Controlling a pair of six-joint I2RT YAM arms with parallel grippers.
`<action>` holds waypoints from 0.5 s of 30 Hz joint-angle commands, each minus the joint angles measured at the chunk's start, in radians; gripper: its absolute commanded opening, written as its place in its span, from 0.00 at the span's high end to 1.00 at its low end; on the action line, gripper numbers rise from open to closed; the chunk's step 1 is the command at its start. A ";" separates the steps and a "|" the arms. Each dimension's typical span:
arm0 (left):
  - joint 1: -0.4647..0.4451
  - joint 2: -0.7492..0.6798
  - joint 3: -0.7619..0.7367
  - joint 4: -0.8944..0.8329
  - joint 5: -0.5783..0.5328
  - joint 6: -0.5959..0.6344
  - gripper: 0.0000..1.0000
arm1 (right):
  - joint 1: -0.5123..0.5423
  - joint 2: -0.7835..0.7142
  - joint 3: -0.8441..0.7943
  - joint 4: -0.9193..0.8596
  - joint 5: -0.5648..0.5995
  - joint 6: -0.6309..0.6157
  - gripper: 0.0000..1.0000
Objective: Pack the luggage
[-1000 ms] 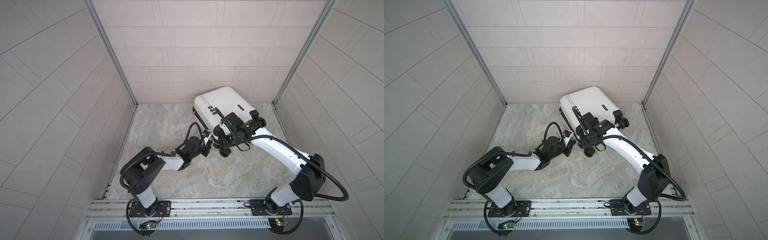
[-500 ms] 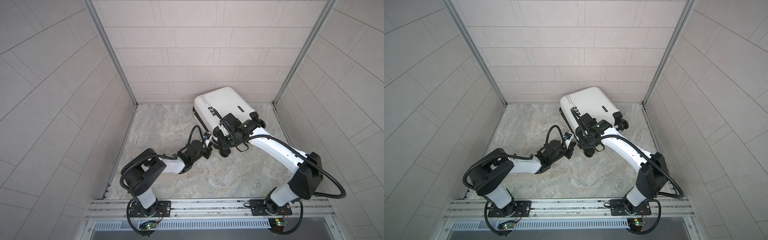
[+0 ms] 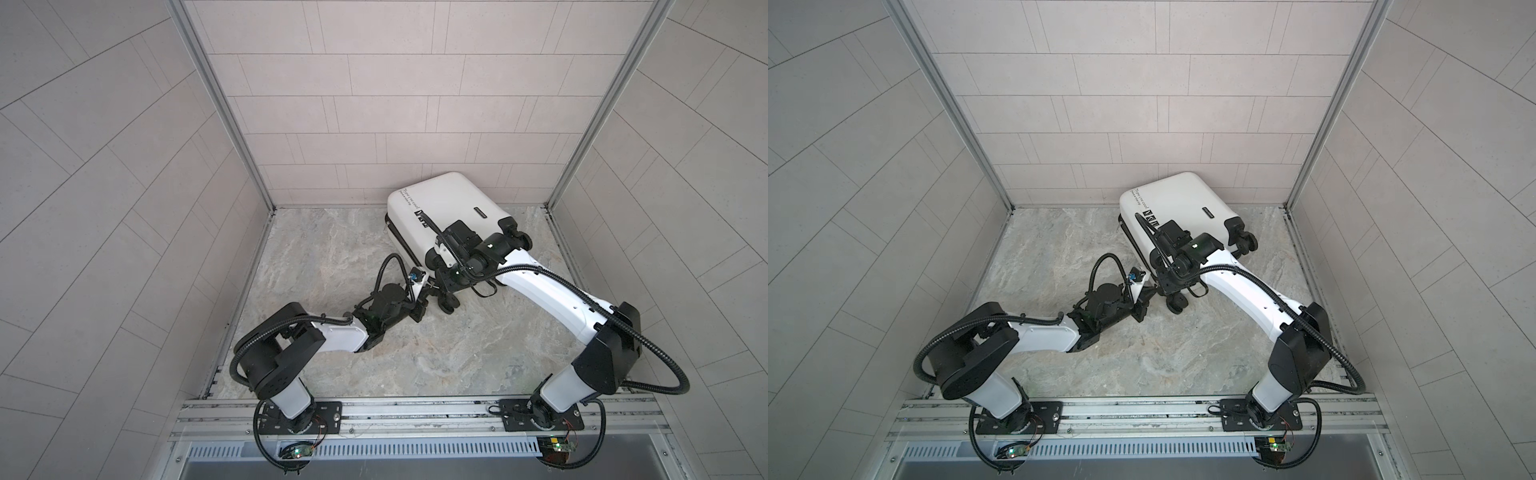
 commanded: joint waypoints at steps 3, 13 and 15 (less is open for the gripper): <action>-0.059 -0.044 0.025 0.039 0.164 0.014 1.00 | 0.022 0.005 0.101 0.261 -0.020 -0.047 1.00; -0.096 -0.017 0.019 0.134 0.102 -0.004 1.00 | 0.037 0.017 0.036 0.321 -0.029 -0.003 1.00; -0.101 -0.002 0.019 0.159 0.093 -0.011 1.00 | 0.037 0.011 0.018 0.325 -0.029 0.001 1.00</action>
